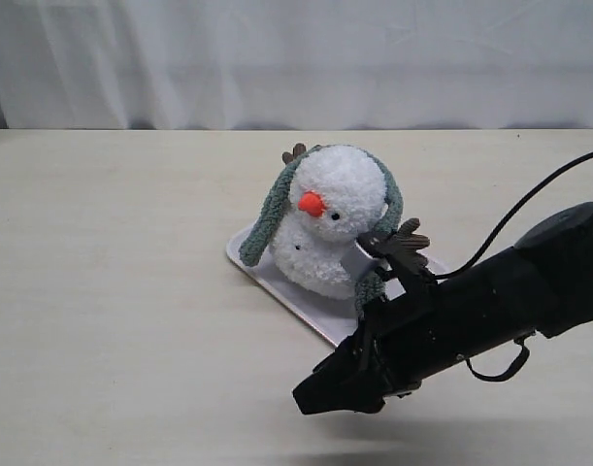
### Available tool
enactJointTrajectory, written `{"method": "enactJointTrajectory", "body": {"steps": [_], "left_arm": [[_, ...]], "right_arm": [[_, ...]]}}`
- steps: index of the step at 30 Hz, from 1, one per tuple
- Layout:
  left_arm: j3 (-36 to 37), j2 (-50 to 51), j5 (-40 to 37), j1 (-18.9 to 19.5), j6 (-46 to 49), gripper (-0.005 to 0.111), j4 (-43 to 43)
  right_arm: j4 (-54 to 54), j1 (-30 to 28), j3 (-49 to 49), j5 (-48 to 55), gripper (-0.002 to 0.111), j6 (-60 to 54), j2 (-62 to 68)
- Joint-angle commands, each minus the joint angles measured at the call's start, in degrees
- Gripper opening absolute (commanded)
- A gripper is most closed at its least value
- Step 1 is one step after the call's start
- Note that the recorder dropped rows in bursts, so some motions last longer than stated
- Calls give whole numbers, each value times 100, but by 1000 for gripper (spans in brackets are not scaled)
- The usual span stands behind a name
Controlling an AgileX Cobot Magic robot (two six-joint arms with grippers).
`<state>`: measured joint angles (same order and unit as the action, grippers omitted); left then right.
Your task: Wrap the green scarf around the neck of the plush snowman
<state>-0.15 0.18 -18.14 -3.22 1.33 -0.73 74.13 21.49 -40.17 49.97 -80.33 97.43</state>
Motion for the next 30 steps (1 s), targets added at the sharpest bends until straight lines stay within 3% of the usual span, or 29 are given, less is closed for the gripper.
{"method": "enactJointTrajectory", "body": {"steps": [1,5,10,24,30], "left_arm": [[15,-18,46,20,-13,0,10],[15,-18,46,20,-13,0,10],[15,-18,46,20,-13,0,10],[15,-18,46,20,-13,0,10],[15,-18,46,20,-13,0,10]], "right_arm": [[-172,724,106,-1901,46,74,-1],[-134,1656,60,-3986,45,338,-1],[-134,2142,-19,-5281,42,350,22],[-134,2202,-734,-5666,42,-98,838],[159,2620,-904,-7110,42,-933,885]]}}
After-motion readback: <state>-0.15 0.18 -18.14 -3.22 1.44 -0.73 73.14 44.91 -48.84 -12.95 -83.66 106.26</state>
